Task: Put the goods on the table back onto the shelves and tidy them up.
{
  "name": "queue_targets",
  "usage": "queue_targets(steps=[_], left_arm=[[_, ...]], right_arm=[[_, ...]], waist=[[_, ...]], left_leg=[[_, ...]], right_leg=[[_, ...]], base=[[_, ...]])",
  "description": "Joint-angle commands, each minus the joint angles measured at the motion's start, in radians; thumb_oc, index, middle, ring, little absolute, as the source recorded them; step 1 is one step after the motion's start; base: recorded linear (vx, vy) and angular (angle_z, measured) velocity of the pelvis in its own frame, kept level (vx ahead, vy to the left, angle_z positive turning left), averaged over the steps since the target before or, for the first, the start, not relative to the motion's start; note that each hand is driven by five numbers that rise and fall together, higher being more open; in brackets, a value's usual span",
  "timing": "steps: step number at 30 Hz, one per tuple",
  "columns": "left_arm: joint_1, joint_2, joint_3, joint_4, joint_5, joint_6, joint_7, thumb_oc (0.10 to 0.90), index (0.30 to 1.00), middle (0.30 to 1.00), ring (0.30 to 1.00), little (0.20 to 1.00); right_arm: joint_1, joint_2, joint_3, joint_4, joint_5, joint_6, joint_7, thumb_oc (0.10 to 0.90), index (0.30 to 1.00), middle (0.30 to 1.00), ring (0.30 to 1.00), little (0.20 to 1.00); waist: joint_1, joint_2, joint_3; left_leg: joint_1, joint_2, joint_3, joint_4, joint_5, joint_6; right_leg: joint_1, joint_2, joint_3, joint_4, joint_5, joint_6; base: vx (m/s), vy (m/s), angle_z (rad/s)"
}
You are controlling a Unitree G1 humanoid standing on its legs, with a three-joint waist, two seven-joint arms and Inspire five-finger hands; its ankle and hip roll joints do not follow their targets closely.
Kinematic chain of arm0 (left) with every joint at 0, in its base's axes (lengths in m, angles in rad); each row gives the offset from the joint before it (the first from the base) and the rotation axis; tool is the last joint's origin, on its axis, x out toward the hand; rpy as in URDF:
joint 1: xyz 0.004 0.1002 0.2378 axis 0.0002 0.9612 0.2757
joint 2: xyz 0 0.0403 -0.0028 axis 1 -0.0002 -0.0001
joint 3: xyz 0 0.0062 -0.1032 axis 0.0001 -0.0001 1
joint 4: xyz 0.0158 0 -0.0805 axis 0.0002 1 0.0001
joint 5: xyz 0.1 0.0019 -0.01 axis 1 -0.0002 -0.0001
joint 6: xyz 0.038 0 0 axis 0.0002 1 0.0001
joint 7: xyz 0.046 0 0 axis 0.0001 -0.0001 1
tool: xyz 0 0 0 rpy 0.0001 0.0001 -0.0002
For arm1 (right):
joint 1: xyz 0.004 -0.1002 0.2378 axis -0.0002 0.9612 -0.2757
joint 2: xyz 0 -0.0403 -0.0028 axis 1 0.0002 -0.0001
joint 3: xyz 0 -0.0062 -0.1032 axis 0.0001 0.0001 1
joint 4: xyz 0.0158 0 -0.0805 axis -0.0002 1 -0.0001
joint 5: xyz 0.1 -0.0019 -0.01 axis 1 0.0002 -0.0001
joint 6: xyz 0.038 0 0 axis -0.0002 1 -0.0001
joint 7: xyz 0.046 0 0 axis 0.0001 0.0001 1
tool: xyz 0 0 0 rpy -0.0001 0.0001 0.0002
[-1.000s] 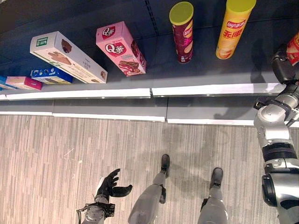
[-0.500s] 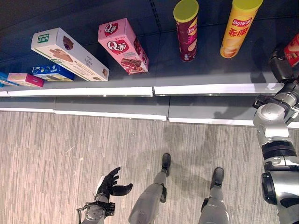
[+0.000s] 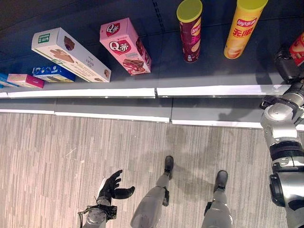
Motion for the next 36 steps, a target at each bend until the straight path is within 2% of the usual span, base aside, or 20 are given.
queue_targets(steps=[1, 4, 7, 9, 10, 12, 13, 15, 19, 21, 24, 26, 27, 28, 30, 32, 33, 34, 35, 36], left_arm=[[-0.023, 0.054, -0.017, 0.008, -0.023, -0.036, 0.042, 0.8, 0.9, 0.9, 0.9, 0.9], [-0.021, 0.043, 0.0, 0.013, -0.014, -0.028, 0.046, 0.8, 0.9, 0.9, 0.9, 0.9], [-0.017, 0.031, 0.035, 0.025, 0.002, -0.013, 0.053, 0.8, 0.9, 0.9, 0.9, 0.9], [-0.014, 0.023, 0.065, 0.04, 0.019, -0.001, 0.055, 0.8, 0.9, 0.9, 0.9, 0.9], [-0.007, 0.022, 0.083, 0.044, 0.028, 0.005, 0.055, 0.8, 0.9, 0.9, 0.9, 0.9], [0.004, 0.032, 0.111, 0.053, 0.044, 0.008, 0.045, 0.8, 0.9, 0.9, 0.9, 0.9], [0.005, 0.037, 0.122, 0.055, 0.04, 0.008, 0.042, 0.8, 0.9, 0.9, 0.9, 0.9], [0.018, 0.054, 0.143, 0.065, 0.065, 0.007, 0.027, 0.8, 0.9, 0.9, 0.9, 0.9], [0.03, 0.072, 0.178, 0.069, 0.082, 0.011, -0.002, 0.8, 0.9, 0.9, 0.9, 0.9], [0.035, 0.075, 0.179, 0.064, 0.089, 0.01, -0.007, 0.8, 0.9, 0.9, 0.9, 0.9], [0.033, 0.092, 0.191, 0.053, 0.104, 0.005, -0.031, 0.8, 0.9, 0.9, 0.9, 0.9], [0.028, 0.1, 0.203, 0.06, 0.111, 0.007, -0.038, 0.8, 0.9, 0.9, 0.9, 0.9], [0.028, 0.1, 0.204, 0.06, 0.111, 0.007, -0.038, 0.8, 0.9, 0.9, 0.9, 0.9], [0.024, 0.099, 0.206, 0.063, 0.116, 0.012, -0.044, 0.8, 0.9, 0.9, 0.9, 0.9], [0.017, 0.095, 0.214, 0.085, 0.133, 0.018, -0.045, 0.8, 0.9, 0.9, 0.9, 0.9], [0.036, 0.087, 0.221, 0.105, 0.138, 0.02, -0.057, 0.8, 0.9, 0.9, 0.9, 0.9], [0.05, 0.092, 0.242, 0.121, 0.138, 0.024, -0.067, 0.8, 0.9, 0.9, 0.9, 0.9], [0.052, 0.092, 0.242, 0.121, 0.138, 0.024, -0.067, 0.8, 0.9, 0.9, 0.9, 0.9], [0.059, 0.095, 0.256, 0.126, 0.146, 0.027, -0.075, 0.8, 0.9, 0.9, 0.9, 0.9], [0.058, 0.095, 0.258, 0.134, 0.149, 0.029, -0.078, 0.8, 0.9, 0.9, 0.9, 0.9]], right_arm=[[-0.055, -0.109, 0.053, -0.16, -0.09, -0.083, -0.064, 0.8, 0.9, 0.9, 0.9, 0.9], [0.063, -0.073, -0.005, -0.313, -0.148, -0.089, -0.077, 0.8, 0.9, 0.9, 0.9, 0.9], [0.27, 0.019, -0.115, -0.509, -0.217, -0.096, -0.082, 0.8, 0.9, 0.9, 0.9, 0.9], [0.424, 0.101, -0.185, -0.644, -0.248, -0.111, -0.067, 0.8, 0.9, 0.9, 0.9, 0.9], [0.517, 0.146, -0.225, -0.715, -0.257, -0.12, -0.048, 0.8, 0.9, 0.9, 0.9, 0.9], [0.627, 0.19, -0.259, -0.744, -0.265, -0.117, -0.019, 0.8, 0.9, 0.9, 0.9, 0.9], [0.64, 0.206, -0.259, -0.744, -0.26, -0.114, -0.014, 0.8, 0.9, 0.9, 0.9, 0.9], [0.674, 0.214, -0.27, -0.724, -0.26, -0.099, 0.021, 0.8, 0.9, 0.9, 0.9, 0.9], [0.736, 0.203, -0.301, -0.756, -0.275, -0.096, 0.091, 0.8, 0.9, 0.9, 0.9, 0.9], [0.749, 0.2, -0.307, -0.77, -0.284, -0.094, 0.104, 0.8, 0.9, 0.9, 0.9, 0.9], [0.793, 0.179, -0.34, -0.81, -0.313, -0.088, 0.143, 0.8, 0.9, 0.9, 0.9, 0.9], [0.798, 0.18, -0.354, -0.856, -0.316, -0.099, 0.149, 0.8, 0.9, 0.9, 0.9, 0.9], [0.798, 0.181, -0.354, -0.856, -0.316, -0.099, 0.149, 0.8, 0.9, 0.9, 0.9, 0.9], [0.806, 0.173, -0.358, -0.886, -0.32, -0.105, 0.155, 0.8, 0.9, 0.9, 0.9, 0.9], [0.818, 0.155, -0.373, -0.908, -0.319, -0.112, 0.171, 0.8, 0.9, 0.9, 0.9, 0.9], [0.798, 0.092, -0.383, -0.918, -0.325, -0.113, 0.182, 0.8, 0.9, 0.9, 0.9, 0.9], [0.772, 0.031, -0.362, -0.923, -0.335, -0.108, 0.201, 0.8, 0.9, 0.9, 0.9, 0.9], [0.773, 0.031, -0.361, -0.923, -0.334, -0.107, 0.202, 0.8, 0.9, 0.9, 0.9, 0.9], [0.78, 0.003, -0.361, -0.927, -0.336, -0.106, 0.215, 0.8, 0.9, 0.9, 0.9, 0.9], [0.791, -0.009, -0.364, -0.936, -0.328, -0.11, 0.226, 0.8, 0.9, 0.9, 0.9, 0.9]], waist=[[0.016, -0.037, -0.044], [0.006, -0.051, -0.043], [-0.016, -0.082, -0.049], [-0.039, -0.108, -0.056], [-0.059, -0.133, -0.062], [-0.093, -0.178, -0.075], [-0.101, -0.189, -0.075], [-0.127, -0.227, -0.078], [-0.163, -0.266, -0.111], [-0.167, -0.274, -0.112], [-0.196, -0.307, -0.112], [-0.194, -0.324, -0.1], [-0.194, -0.325, -0.101], [-0.176, -0.318, -0.102], [-0.167, -0.318, -0.12], [-0.122, -0.326, -0.161], [-0.075, -0.36, -0.196], [-0.075, -0.36, -0.198], [-0.057, -0.389, -0.227], [-0.058, -0.398, -0.235]], left_leg=[[0.098, 0.049, 0.031, 0.002, -0.145, -0.057], [0.107, 0.05, 0.034, 0.002, -0.151, -0.053], [0.124, 0.054, 0.043, 0.002, -0.165, -0.047], [0.137, 0.056, 0.055, 0.002, -0.178, -0.04], [0.15, 0.055, 0.068, 0.002, -0.188, -0.033], [0.18, 0.044, 0.1, 0.002, -0.213, -0.012], [0.186, 0.04, 0.111, 0.002, -0.219, -0.003], [0.225, 0.018, 0.162, 0.004, -0.245, 0.025], [0.286, -0.009, 0.211, 0.031, -0.291, 0.056], [0.301, -0.018, 0.223, 0.038, -0.301, 0.065], [0.334, -0.036, 0.27, 0.047, -0.321, 0.086], [0.36, -0.021, 0.329, 0.05, -0.329, 0.086], [0.359, -0.022, 0.33, 0.049, -0.328, 0.086], [0.365, 0.009, 0.364, 0.056, -0.329, 0.077], [0.367, 0.04, 0.398, 0.061, -0.322, 0.071], [0.371, 0.086, 0.446, 0.082, -0.339, 0.051], [0.363, 0.125, 0.51, 0.097, -0.324, 0.023], [0.363, 0.126, 0.511, 0.097, -0.323, 0.022], [0.365, 0.151, 0.545, 0.113, -0.312, -0.001], [0.364, 0.171, 0.553, 0.128, -0.304, -0.015]], right_leg=[[-0.123, 0.026, 0.009, 0.131, -0.054, -0.031], [-0.116, 0.029, 0.013, 0.125, -0.053, -0.03], [-0.1, 0.032, 0.022, 0.111, -0.044, -0.025], [-0.09, 0.032, 0.029, 0.099, -0.033, -0.02], [-0.083, 0.032, 0.038, 0.088, -0.022, -0.015], [-0.075, 0.028, 0.061, 0.07, 0.008, -0.002], [-0.083, 0.026, 0.073, 0.07, 0.02, 0.004], [-0.092, 0.021, 0.122, 0.06, 0.048, 0.02], [-0.077, 0.01, 0.174, 0.057, 0.073, 0.042], [-0.073, 0.006, 0.189, 0.061, 0.079, 0.049], [-0.08, 0.004, 0.223, 0.066, 0.114, 0.077], [-0.098, -0.018, 0.135, 0.095, 0.137, 0.081], [-0.099, -0.019, 0.136, 0.095, 0.137, 0.081], [-0.069, -0.073, -0.025, 0.121, 0.1, 0.066], [-0.036, -0.123, -0.088, 0.151, 0.087, 0.059], [0.033, -0.202, -0.159, 0.155, 0.139, 0.081], [0.074, -0.24, -0.289, 0.122, 0.188, 0.081], [0.076, -0.238, -0.29, 0.117, 0.19, 0.081], [0.105, -0.226, -0.342, 0.08, 0.16, 0.081], [0.113, -0.206, -0.337, 0.072, 0.139, 0.081]], base=[[0.0, 0.0, 0.0], [0.0, 0.0, 0.0], [0.0, 0.013, -0.01], [-0.01, 0.078, -0.02], [-0.02, 0.123, -0.02], [-0.03, 0.193, -0.31], [-0.07, 0.276, -0.67], [-0.07, 0.294, -0.82], [-0.01, 0.243, -0.56], [-0.01, 0.167, -0.41], [-0.07, 0.19, -0.37], [-0.11, 0.09, -0.82], [-0.14, -0.024, -1.49], [-0.11, -0.049, -1.36], [-0.12, -0.121, -0.87], [-0.06, -0.384, -1.56], [-0.01, -0.429, -1.33], [0.0, -0.503, -1.35], [0.09, -0.325, -1.1], [0.17, -0.468, -0.89]])
